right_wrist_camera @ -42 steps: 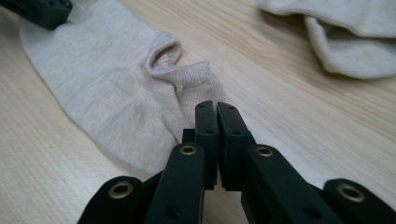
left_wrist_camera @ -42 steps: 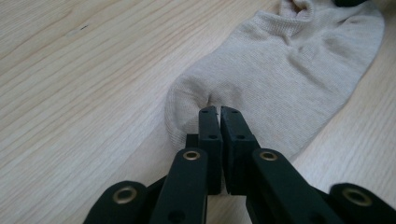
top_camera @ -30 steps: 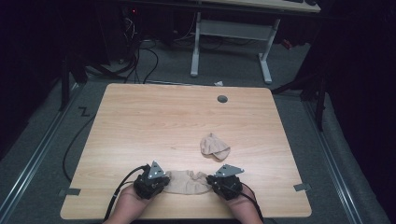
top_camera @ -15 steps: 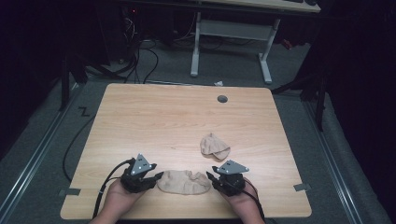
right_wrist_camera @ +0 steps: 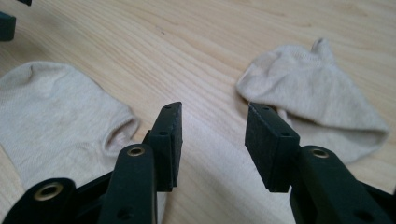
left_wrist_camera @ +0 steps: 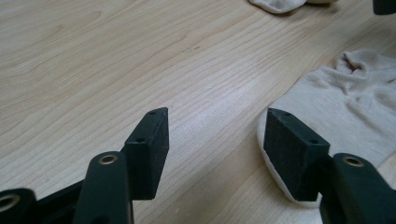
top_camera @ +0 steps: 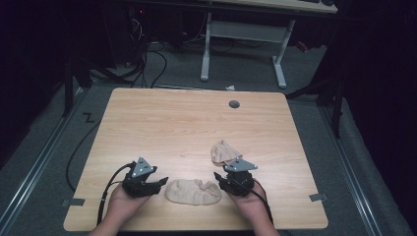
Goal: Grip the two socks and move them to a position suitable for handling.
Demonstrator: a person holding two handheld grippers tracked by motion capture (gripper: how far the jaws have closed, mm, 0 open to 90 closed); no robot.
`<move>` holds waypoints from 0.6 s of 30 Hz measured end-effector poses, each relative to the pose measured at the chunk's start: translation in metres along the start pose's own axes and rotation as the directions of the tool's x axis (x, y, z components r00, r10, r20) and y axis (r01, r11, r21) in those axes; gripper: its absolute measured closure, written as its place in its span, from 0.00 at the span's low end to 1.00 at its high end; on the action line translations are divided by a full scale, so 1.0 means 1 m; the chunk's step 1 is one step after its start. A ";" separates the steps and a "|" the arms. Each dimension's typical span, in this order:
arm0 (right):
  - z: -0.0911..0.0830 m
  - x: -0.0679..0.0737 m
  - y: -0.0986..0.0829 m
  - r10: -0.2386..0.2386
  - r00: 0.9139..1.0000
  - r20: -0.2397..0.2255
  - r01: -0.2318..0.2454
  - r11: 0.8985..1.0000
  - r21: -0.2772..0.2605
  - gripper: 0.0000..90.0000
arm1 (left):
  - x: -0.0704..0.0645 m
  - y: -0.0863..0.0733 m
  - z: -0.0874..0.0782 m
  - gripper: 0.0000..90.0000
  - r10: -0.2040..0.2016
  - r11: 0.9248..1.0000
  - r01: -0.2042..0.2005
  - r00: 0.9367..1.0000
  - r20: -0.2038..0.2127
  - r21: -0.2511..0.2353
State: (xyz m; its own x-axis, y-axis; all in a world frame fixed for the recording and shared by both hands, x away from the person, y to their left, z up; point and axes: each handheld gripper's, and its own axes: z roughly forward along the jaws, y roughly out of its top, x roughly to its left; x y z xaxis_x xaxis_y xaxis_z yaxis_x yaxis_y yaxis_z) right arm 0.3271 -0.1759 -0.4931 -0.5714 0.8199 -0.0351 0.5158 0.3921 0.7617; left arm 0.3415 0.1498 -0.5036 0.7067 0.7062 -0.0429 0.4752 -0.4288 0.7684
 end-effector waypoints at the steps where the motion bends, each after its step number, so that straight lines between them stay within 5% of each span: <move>1: 0.000 0.000 0.002 -0.008 1.000 0.001 0.008 1.000 0.000 0.62 | 0.002 0.000 0.001 0.45 -0.010 1.000 0.010 1.000 -0.001 0.003; 8: 0.008 -0.008 0.012 -0.041 0.999 -0.002 0.041 0.999 -0.001 0.60 | 0.007 -0.001 -0.001 0.45 -0.045 0.999 0.045 0.999 0.004 -0.012; 12: 0.011 -0.018 0.017 0.025 1.000 0.002 -0.025 1.000 -0.011 0.61 | 0.006 -0.001 0.004 0.44 -0.038 0.999 0.038 0.999 0.013 0.001; 18: 0.023 -0.036 0.019 0.060 0.998 0.021 -0.060 0.998 0.019 0.56 | 0.007 0.001 0.003 0.44 -0.022 1.000 0.022 1.000 0.009 -0.006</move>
State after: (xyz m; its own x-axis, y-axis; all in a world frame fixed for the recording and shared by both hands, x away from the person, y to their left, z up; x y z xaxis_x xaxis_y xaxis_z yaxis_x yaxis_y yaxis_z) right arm 0.3720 -0.1881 -0.4916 -0.5263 0.8503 -0.0031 0.5614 0.3503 0.7497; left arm 0.3480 0.1528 -0.5051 0.7009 0.7103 -0.0652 0.4873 -0.4100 0.7710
